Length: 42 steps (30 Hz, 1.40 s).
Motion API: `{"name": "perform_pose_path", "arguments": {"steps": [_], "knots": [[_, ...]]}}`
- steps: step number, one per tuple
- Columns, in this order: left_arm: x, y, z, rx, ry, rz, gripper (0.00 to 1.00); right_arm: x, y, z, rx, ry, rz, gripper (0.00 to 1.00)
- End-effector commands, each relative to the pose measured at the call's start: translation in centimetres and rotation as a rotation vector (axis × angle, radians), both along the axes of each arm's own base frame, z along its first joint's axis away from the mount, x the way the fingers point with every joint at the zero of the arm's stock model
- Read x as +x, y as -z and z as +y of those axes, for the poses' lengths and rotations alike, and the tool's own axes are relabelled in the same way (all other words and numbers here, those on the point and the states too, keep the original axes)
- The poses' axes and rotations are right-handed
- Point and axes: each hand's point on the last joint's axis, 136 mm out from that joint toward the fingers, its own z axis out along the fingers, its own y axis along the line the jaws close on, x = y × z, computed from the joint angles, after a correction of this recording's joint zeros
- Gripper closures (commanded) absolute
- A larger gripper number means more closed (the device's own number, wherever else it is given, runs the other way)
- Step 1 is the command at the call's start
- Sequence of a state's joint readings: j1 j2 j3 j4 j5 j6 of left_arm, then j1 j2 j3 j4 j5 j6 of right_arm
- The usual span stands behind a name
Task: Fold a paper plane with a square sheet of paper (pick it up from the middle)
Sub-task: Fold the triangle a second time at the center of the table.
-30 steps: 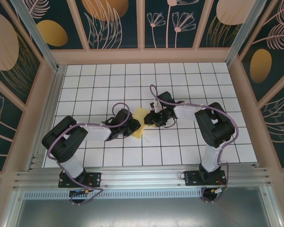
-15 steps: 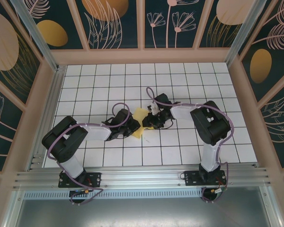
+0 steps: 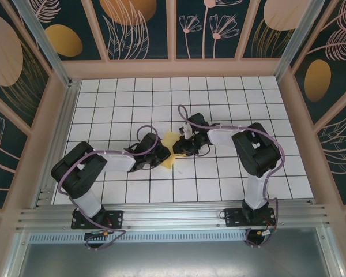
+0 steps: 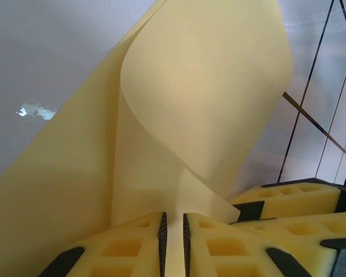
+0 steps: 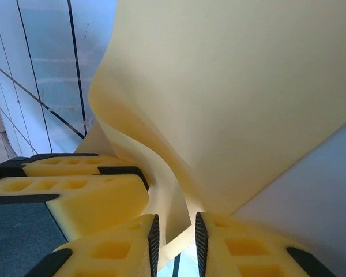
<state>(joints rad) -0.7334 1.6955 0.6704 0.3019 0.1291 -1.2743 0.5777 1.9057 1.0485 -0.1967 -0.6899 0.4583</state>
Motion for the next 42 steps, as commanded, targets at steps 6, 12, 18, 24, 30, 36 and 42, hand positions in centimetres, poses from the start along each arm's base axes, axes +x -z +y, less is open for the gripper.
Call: {"name": "perform_pose_path", "arguments": {"steps": [6, 12, 18, 24, 30, 36, 42], "knots": [[0.0, -0.3, -0.2, -0.002, -0.005, 0.004, 0.83, 1.2, -0.2, 1.2, 0.027, 0.005, -0.005, 0.76], [0.0, -0.8, -0.2, -0.008, -0.003, -0.006, 0.83, 1.5, 0.3, 1.0, 0.003, 0.013, -0.013, 0.87], [0.3, -3.3, -0.2, -0.042, 0.000, -0.066, 0.76, 1.6, 1.8, 0.2, -0.060, 0.002, -0.041, 0.98], [-0.9, -2.9, 1.3, -0.033, -0.029, -0.055, 0.73, 2.3, 2.1, -0.3, -0.093, -0.019, -0.104, 0.99], [-2.3, -0.7, 2.4, 0.028, -0.026, 0.013, 0.75, 2.4, 1.8, -0.2, -0.091, -0.031, -0.124, 0.99], [-2.6, 0.1, 2.8, 0.072, -0.014, 0.035, 0.80, 2.2, 1.1, 0.4, -0.060, -0.055, -0.136, 0.99], [-2.9, 1.1, 3.3, 0.134, 0.003, 0.066, 0.86, 2.5, 0.6, 0.6, -0.055, -0.064, -0.166, 0.98]]}}
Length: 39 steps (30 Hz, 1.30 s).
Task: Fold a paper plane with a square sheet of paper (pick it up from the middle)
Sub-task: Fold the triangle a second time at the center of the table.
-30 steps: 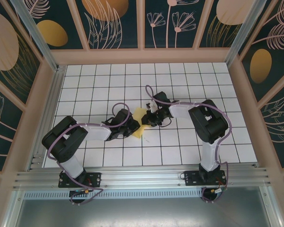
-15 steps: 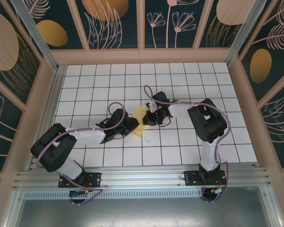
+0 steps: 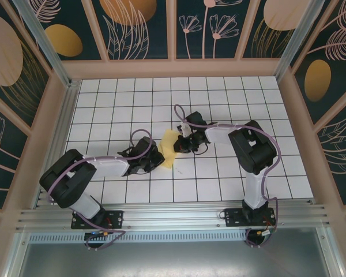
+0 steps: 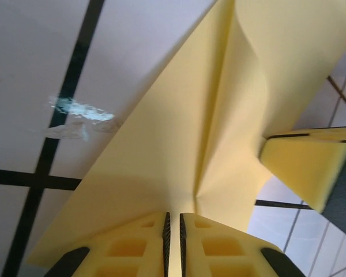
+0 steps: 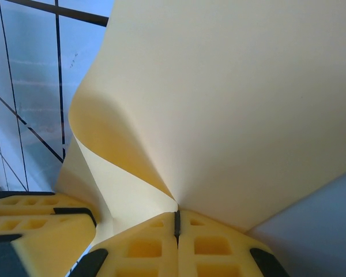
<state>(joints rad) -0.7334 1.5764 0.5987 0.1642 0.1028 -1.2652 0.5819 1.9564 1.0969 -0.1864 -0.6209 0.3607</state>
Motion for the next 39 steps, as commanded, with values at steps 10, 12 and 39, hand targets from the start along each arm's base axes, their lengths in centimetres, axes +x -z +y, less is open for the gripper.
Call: {"name": "perform_pose_path", "arguments": {"steps": [10, 12, 39], "knots": [[-0.2, 0.8, 0.1, 0.065, 0.036, 0.024, 0.89, 1.1, 0.2, -0.2, -0.060, -0.005, -0.069, 0.98], [-0.1, 0.8, 0.0, 0.064, 0.039, 0.023, 0.89, 1.1, 0.4, -0.2, -0.066, -0.005, -0.067, 0.98], [1.4, -1.2, -4.2, -0.094, 0.111, -0.019, 0.90, 0.5, 2.3, -0.8, -0.139, -0.016, -0.047, 0.98]]}}
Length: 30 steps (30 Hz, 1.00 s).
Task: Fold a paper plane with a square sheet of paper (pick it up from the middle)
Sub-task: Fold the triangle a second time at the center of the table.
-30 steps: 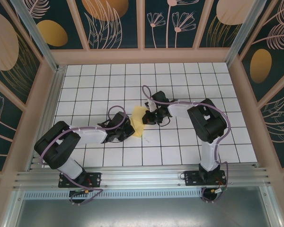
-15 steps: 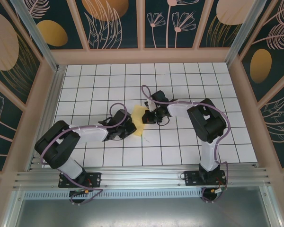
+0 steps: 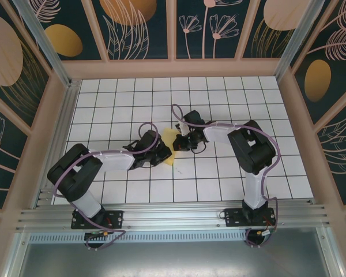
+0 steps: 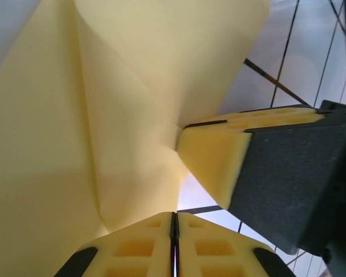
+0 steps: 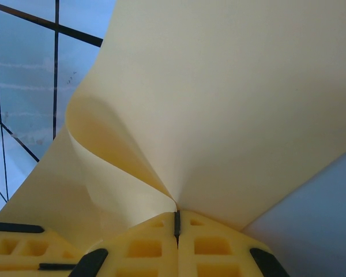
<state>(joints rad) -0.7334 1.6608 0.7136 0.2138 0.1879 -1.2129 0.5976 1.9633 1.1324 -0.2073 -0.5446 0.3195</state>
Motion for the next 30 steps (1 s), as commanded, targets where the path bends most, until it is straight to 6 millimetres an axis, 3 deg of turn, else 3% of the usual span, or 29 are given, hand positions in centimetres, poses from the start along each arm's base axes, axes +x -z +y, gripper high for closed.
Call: {"name": "perform_pose_path", "arguments": {"steps": [1, 21, 23, 30], "knots": [[-0.7, 0.9, -0.5, -0.010, 0.021, 0.031, 0.90, -0.5, 2.3, -0.9, -0.088, 0.002, 0.025, 0.98], [-1.7, 2.1, -0.3, 0.021, 0.043, 0.065, 0.91, -0.7, 2.7, -1.0, -0.092, -0.001, 0.038, 0.98], [-1.9, 3.1, -0.2, 0.039, 0.047, 0.086, 0.90, -0.6, 2.6, -1.0, -0.097, 0.003, 0.033, 0.98], [-2.1, 3.4, -0.2, 0.041, 0.053, 0.096, 0.91, -0.4, 2.6, -1.4, -0.114, 0.018, 0.021, 0.99]]}}
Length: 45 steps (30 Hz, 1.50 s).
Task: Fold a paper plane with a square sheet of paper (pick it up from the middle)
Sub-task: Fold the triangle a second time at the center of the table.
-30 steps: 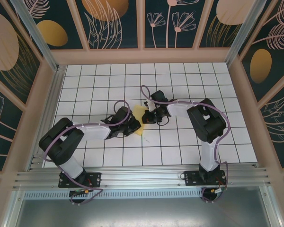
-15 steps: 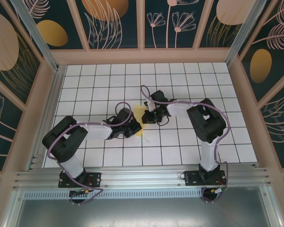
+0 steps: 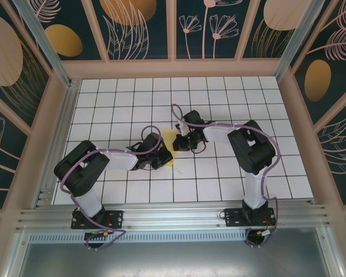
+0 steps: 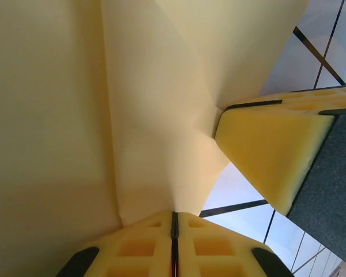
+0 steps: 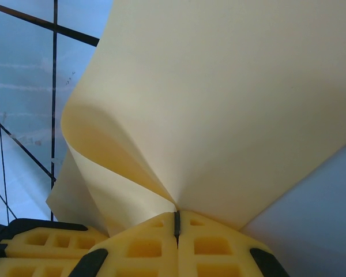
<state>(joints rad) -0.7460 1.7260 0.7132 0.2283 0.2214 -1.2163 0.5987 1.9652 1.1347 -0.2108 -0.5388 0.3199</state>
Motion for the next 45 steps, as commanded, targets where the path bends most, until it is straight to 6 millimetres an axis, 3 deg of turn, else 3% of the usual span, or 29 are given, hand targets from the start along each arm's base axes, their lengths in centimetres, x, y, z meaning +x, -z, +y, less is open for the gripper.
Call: {"name": "perform_pose_path", "arguments": {"steps": [1, 8, 12, 16, 18, 22, 27, 35, 45], "knots": [[-1.1, 1.3, 0.3, 0.027, 0.023, 0.040, 0.91, -0.4, 2.5, -1.4, -0.109, 0.018, 0.021, 0.99], [-1.5, 1.6, 0.6, 0.038, 0.024, 0.050, 0.91, -0.2, 2.1, -1.4, -0.106, 0.026, 0.015, 0.98], [-2.1, 2.4, 1.4, 0.071, 0.021, 0.069, 0.91, 0.7, -0.3, -1.1, -0.076, 0.061, -0.030, 0.88], [-2.3, 2.7, 1.7, 0.085, 0.016, 0.075, 0.92, 2.2, -2.7, -2.2, -0.104, 0.159, -0.110, 0.79], [-2.2, 2.8, 1.7, 0.091, 0.016, 0.077, 0.93, 2.7, -3.3, -2.8, -0.122, 0.203, -0.142, 0.79], [-2.1, 2.9, 1.6, 0.091, 0.016, 0.076, 0.93, 1.8, -3.9, -2.1, -0.117, 0.187, -0.156, 0.84], [-2.0, 2.8, 1.6, 0.091, 0.013, 0.073, 0.93, 0.0, -2.4, -0.8, -0.092, 0.123, -0.075, 0.93], [-2.0, 2.7, 1.6, 0.092, 0.010, 0.072, 0.94, -1.1, -0.8, 0.1, -0.060, 0.075, 0.004, 0.94], [-2.0, 2.4, 1.4, 0.085, 0.027, 0.067, 0.93, -1.0, 2.0, -1.3, -0.145, 0.111, 0.052, 0.94]]}}
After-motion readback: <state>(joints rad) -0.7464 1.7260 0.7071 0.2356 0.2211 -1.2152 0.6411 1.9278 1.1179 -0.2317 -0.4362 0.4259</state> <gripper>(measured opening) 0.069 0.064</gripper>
